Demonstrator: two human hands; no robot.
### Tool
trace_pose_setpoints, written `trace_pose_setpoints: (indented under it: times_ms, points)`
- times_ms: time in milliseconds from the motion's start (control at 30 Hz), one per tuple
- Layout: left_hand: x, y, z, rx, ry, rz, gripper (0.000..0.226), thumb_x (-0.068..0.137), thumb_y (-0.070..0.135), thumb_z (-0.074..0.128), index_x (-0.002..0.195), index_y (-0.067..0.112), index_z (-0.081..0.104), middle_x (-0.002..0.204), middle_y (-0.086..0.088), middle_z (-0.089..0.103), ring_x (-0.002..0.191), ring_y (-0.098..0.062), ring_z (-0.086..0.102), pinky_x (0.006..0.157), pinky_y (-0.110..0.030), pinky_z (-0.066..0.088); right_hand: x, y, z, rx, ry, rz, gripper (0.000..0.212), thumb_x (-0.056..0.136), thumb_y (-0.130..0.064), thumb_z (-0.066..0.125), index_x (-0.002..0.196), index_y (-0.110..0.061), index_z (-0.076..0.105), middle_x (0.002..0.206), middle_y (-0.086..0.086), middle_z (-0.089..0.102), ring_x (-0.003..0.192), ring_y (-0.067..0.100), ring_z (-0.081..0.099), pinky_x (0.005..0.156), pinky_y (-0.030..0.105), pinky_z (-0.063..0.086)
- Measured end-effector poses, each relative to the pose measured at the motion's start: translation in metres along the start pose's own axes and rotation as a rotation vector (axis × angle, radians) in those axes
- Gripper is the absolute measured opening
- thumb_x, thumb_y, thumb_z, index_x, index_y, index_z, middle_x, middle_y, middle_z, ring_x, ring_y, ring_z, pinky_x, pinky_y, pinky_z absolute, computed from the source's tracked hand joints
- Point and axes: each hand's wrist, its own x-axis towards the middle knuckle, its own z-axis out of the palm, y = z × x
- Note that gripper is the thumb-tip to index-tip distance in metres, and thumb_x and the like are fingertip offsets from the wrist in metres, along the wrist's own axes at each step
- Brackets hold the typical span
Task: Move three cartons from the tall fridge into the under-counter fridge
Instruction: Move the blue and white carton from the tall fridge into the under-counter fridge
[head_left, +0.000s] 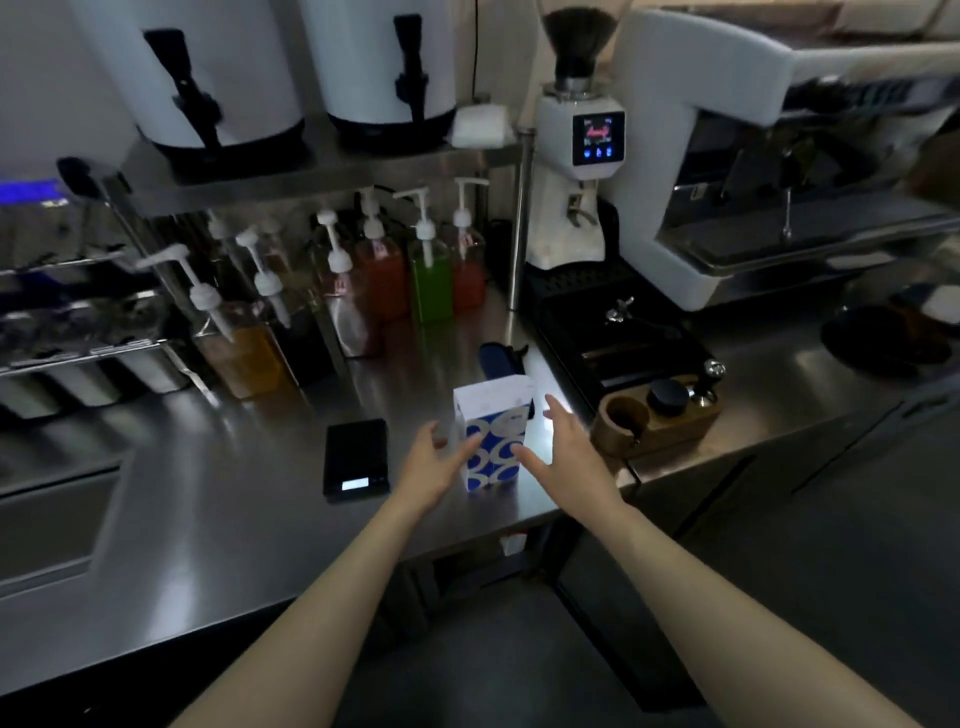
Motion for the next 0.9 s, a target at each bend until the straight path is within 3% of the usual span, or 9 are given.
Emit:
trace_pose_setpoints:
  times_ms: [67, 200, 300, 467, 667, 767, 900]
  points:
    - [0.012, 0.003, -0.003, 0.027, -0.032, 0.067, 0.096, 0.088, 0.034, 0.080, 0.162, 0.022, 0.021, 0.164, -0.005, 0.036, 0.144, -0.027, 0.044, 0.098, -0.030, 0.042, 0.004, -0.003, 0.006, 0.005, -0.011, 0.026, 0.087, 0.095, -0.051, 0.064, 0.161, -0.026, 0.014, 0.161, -0.003, 0.036, 0.144, 0.018, 0.040, 0.108, 0.036, 0.043]
    - [0.032, 0.008, -0.001, 0.066, -0.033, 0.173, 0.087, 0.087, 0.013, 0.080, 0.158, 0.029, 0.032, 0.158, 0.003, 0.044, 0.143, -0.022, 0.044, 0.093, -0.027, 0.043, 0.012, -0.006, 0.011, 0.005, -0.014, 0.016, 0.074, 0.097, -0.043, 0.063, 0.158, -0.032, 0.022, 0.153, -0.008, 0.045, 0.136, 0.015, 0.047, 0.096, 0.025, 0.041]
    - [0.038, 0.009, 0.001, 0.045, 0.020, 0.184, 0.068, 0.088, 0.014, 0.079, 0.147, 0.027, 0.048, 0.147, 0.003, 0.056, 0.137, -0.020, 0.052, 0.090, -0.026, 0.047, 0.014, -0.006, 0.012, -0.007, -0.032, -0.010, 0.063, 0.098, -0.039, 0.062, 0.152, -0.032, 0.031, 0.147, -0.009, 0.050, 0.130, 0.013, 0.051, 0.094, 0.025, 0.045]
    - [0.034, 0.011, 0.001, 0.028, 0.041, 0.224, 0.057, 0.087, 0.016, 0.080, 0.139, 0.023, 0.056, 0.140, 0.002, 0.062, 0.131, -0.018, 0.056, 0.096, -0.030, 0.050, 0.016, -0.001, 0.013, 0.011, -0.035, -0.027, 0.060, 0.098, -0.035, 0.063, 0.150, -0.030, 0.034, 0.144, -0.010, 0.052, 0.127, 0.012, 0.053, 0.093, 0.024, 0.047]
    - [0.013, 0.012, 0.011, -0.009, 0.116, 0.228, 0.054, 0.086, 0.012, 0.080, 0.135, 0.020, 0.058, 0.138, 0.000, 0.064, 0.132, -0.020, 0.057, 0.108, -0.046, 0.052, 0.012, 0.004, 0.013, 0.060, -0.020, -0.073, 0.069, 0.089, -0.045, 0.072, 0.147, -0.032, 0.038, 0.138, -0.010, 0.055, 0.124, 0.010, 0.055, 0.093, 0.024, 0.050]
    - [-0.002, 0.013, 0.019, 0.016, 0.163, 0.222, 0.056, 0.086, 0.015, 0.081, 0.137, 0.020, 0.058, 0.140, -0.001, 0.064, 0.132, -0.019, 0.057, 0.109, -0.042, 0.052, 0.007, 0.010, 0.011, 0.099, -0.026, -0.093, 0.074, 0.084, -0.050, 0.077, 0.145, -0.035, 0.038, 0.137, -0.011, 0.055, 0.123, 0.010, 0.056, 0.090, 0.023, 0.051]
    - [-0.026, 0.011, 0.028, 0.072, 0.207, 0.216, 0.059, 0.082, 0.025, 0.085, 0.135, 0.020, 0.060, 0.135, 0.000, 0.066, 0.125, -0.018, 0.061, 0.103, -0.039, 0.054, -0.006, 0.017, 0.008, 0.142, -0.044, -0.102, 0.086, 0.077, -0.055, 0.081, 0.146, -0.033, 0.034, 0.139, -0.008, 0.050, 0.125, 0.012, 0.055, 0.092, 0.031, 0.057]
